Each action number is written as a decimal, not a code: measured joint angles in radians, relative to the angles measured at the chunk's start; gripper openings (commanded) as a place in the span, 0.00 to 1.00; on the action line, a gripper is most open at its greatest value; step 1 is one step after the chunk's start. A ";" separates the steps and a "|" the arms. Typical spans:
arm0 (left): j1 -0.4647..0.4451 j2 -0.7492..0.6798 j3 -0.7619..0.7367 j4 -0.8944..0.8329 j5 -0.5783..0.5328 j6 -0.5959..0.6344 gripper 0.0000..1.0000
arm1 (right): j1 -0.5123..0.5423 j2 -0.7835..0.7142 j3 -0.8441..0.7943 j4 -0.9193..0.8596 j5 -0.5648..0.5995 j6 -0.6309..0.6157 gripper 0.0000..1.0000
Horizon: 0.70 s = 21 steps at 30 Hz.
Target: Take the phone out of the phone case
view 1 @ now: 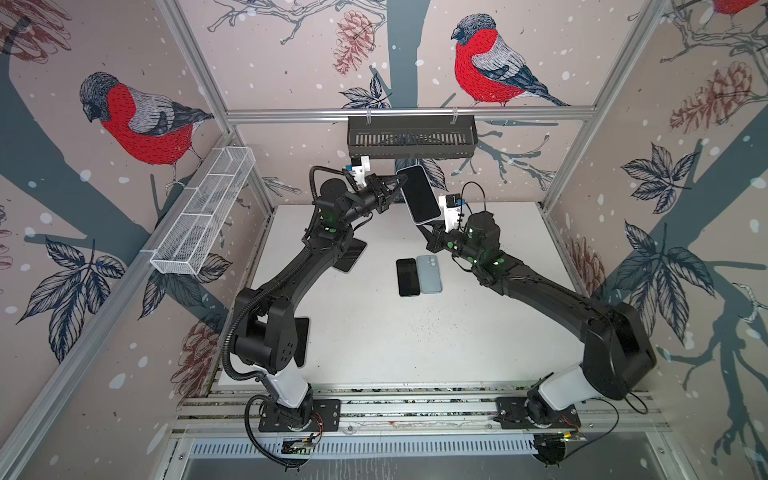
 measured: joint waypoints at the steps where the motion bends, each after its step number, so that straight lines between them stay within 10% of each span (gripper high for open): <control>1: 0.002 0.002 0.015 -0.004 0.008 -0.001 0.00 | 0.005 -0.014 -0.005 -0.010 0.027 -0.029 0.10; 8: 0.030 0.009 0.067 -0.050 0.084 0.046 0.00 | -0.056 -0.167 -0.165 -0.029 0.106 -0.077 0.65; 21: 0.048 0.019 0.250 -0.336 0.212 0.442 0.00 | -0.253 -0.379 -0.333 0.038 -0.135 -0.027 0.75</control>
